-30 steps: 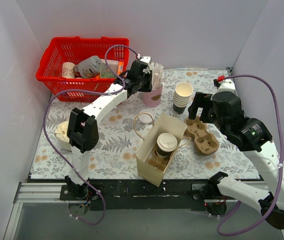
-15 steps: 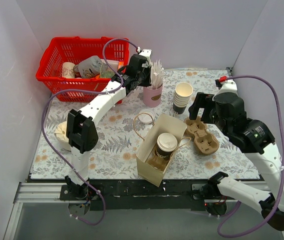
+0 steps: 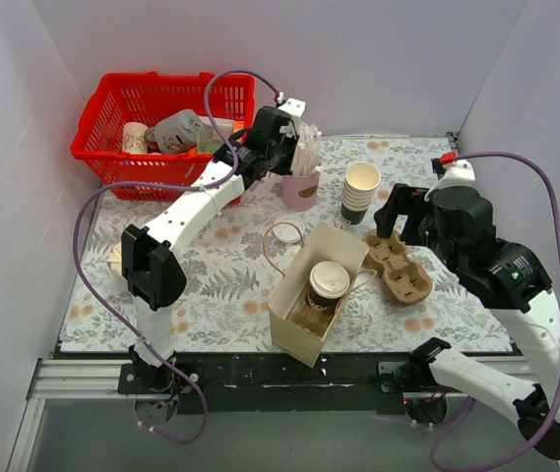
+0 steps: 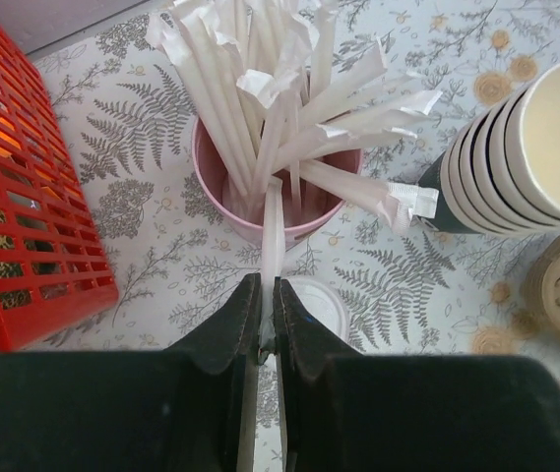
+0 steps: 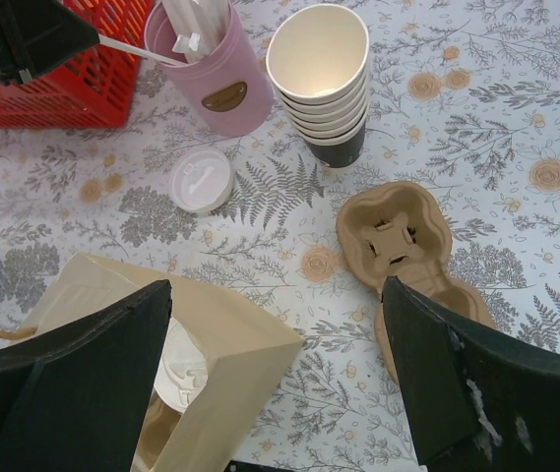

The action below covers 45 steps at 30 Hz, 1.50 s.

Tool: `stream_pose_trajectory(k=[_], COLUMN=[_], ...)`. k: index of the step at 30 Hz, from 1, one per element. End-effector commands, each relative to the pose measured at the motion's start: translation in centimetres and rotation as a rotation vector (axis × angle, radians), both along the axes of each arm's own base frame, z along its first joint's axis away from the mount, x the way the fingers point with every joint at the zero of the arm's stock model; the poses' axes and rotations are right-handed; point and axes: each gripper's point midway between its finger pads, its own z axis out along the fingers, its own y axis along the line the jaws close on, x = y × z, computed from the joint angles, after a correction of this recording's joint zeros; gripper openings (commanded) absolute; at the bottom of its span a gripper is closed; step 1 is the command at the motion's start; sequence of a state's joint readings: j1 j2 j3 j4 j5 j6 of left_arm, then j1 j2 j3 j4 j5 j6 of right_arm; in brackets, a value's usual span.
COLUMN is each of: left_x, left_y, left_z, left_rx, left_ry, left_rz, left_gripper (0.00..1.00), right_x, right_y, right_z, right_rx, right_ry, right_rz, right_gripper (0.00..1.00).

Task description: Pack the takeout coffee

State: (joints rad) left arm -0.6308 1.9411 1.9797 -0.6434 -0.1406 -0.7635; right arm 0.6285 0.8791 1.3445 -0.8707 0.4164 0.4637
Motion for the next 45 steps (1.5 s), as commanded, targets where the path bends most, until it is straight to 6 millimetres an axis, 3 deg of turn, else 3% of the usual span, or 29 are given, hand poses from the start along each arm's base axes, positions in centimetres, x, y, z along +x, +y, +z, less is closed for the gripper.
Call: stream_pose_trajectory(k=[1,6,14,24,30,31,32,41,44,45], left_x=[-1.1,-1.0,-1.8,-3.2,-6.2,-6.7,-7.6,-10.8,-12.8,-14.9], left_y=[1.4,1.5,1.0,2.2,3.6,3.6,4.2,6.1,5.6,3.8], left_z=[2.5,3.2,8.3,10.9,13.5,13.2,14.9,19.3,22.0,22.7], left_rx=[0.087,0.069,-0.041,-0.064,-0.087,-0.09,-0.113,-0.186,-0.245,-0.281], left_ry=[-0.059,-0.064,-0.109,-0.133,-0.168,-0.16,-0.193,-0.27,-0.311,-0.308], left_rz=[0.011,0.042,0.029,0.045,0.001,-0.019,-0.025,-0.049,-0.14,-0.295], left_gripper=[0.0,0.0,0.0,0.0,0.0,0.0,0.0,0.0,0.0,0.0], right_x=[0.6,0.8,0.9,0.8,1.0,0.9,0.9,0.4,0.3,0.3], right_y=[0.3,0.8,1.0,1.1,1.7,1.8,1.9,2.8,2.8,2.8], right_z=[1.0,0.7,0.7,1.3,1.4,1.5,1.4,2.3,2.4,2.5], right_rx=[0.013,0.011,0.019,0.034,0.031,0.033,0.032,0.056,0.058,0.06], right_ry=[-0.042,-0.034,-0.035,-0.071,-0.087,-0.091,-0.092,-0.122,-0.13,-0.134], right_rz=[0.007,0.021,0.028,0.043,0.082,0.087,0.093,0.162,0.168,0.168], right_gripper=[0.95,0.95,0.95,0.95,0.95,0.95,0.95,0.95,0.95,0.95])
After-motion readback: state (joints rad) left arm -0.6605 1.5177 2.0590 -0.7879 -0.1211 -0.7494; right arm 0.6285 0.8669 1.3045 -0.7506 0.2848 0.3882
